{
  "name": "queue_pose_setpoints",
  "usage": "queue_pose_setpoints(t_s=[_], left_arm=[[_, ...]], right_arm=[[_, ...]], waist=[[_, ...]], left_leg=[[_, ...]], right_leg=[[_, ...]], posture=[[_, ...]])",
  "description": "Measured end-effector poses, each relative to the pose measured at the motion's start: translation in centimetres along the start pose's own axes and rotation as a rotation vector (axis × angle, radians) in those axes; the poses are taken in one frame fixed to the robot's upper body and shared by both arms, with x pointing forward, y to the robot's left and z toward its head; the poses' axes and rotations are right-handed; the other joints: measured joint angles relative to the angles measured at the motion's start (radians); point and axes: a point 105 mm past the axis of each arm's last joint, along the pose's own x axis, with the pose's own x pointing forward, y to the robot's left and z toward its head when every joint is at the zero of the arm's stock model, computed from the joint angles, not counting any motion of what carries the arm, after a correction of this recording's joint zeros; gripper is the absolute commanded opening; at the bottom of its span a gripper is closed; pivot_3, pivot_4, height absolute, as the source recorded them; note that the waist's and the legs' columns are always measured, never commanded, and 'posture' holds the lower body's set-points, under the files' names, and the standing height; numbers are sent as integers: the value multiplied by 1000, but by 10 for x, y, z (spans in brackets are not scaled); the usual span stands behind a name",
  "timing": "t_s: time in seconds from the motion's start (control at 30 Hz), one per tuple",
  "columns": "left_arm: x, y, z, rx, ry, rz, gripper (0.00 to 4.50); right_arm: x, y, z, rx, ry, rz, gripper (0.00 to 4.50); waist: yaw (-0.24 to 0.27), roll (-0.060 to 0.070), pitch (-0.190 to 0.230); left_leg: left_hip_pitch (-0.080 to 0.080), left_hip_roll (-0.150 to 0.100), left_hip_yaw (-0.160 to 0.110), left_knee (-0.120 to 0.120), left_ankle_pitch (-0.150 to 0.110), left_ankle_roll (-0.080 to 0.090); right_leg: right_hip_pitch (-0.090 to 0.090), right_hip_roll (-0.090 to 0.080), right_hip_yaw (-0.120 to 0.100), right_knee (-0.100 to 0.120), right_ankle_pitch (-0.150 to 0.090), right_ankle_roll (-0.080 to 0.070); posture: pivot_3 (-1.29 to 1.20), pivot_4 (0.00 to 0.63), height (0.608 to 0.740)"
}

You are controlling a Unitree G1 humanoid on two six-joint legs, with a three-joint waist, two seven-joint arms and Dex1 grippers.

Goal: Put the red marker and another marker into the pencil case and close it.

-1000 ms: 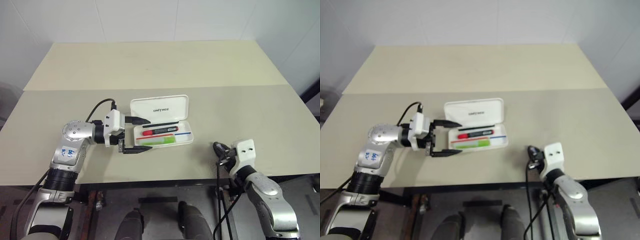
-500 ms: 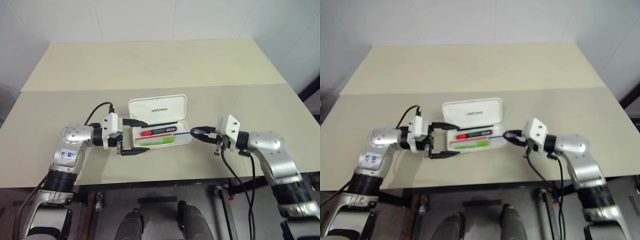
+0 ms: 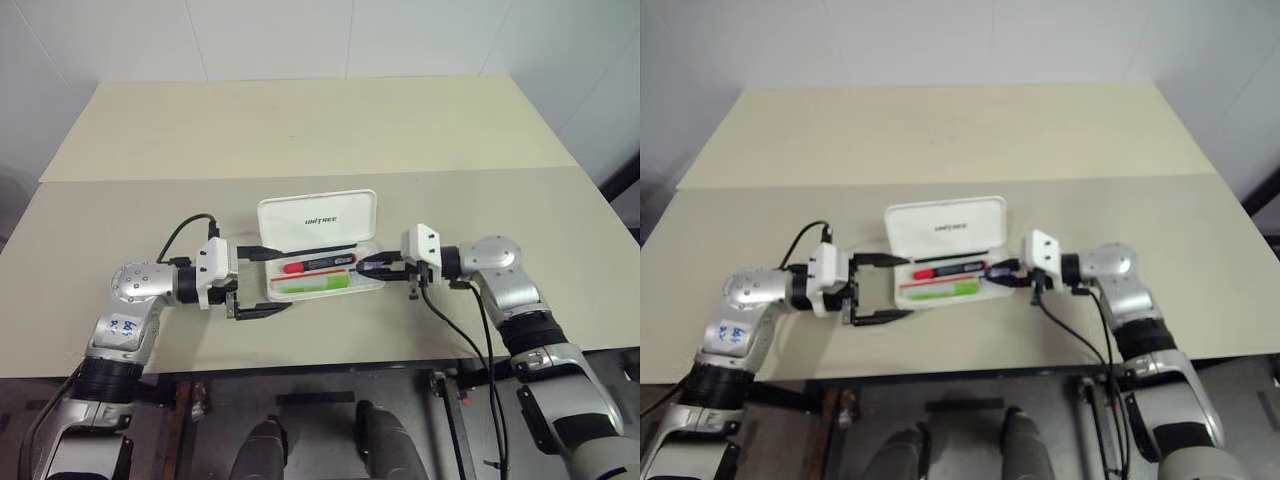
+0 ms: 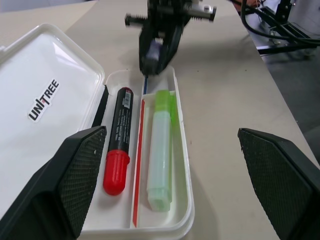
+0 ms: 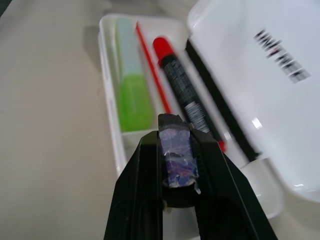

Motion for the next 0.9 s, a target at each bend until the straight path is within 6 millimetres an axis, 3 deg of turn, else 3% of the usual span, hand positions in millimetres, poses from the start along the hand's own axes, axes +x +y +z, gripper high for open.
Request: queue_pose_setpoints(t_s=[0.1,0.5,0.63,0.9], left_arm=[[-1,-1,-2,-9,3,7,4500],[1,-1,2,5,-1,14,4500],[2,1,4,12,-4,12,4500],[5,7,5,8,-13,10,4500]], right_arm=[[1,-1,-3,17,4,1,411],[6,-10,-2,-10,-8,-25,4483],[8,-11,3,-26,-26,-21,4483],[10,-23,43,-53,-149,-49,4483]], waist=[[0,0,0],[-1,0,0],[-1,0,0],[0,0,0]], left_leg=[[0,0,0,1,0,0],[1,0,0,0,1,-1],[1,0,0,0,1,-1],[1,0,0,1,1,-1]], right_leg=[[0,0,0,0,0,0],[0,0,0,3,0,0],[0,0,0,3,0,0],[0,0,0,4,0,0]], posture=[[0,150,740],[0,150,740],[0,150,740],[0,150,740]])
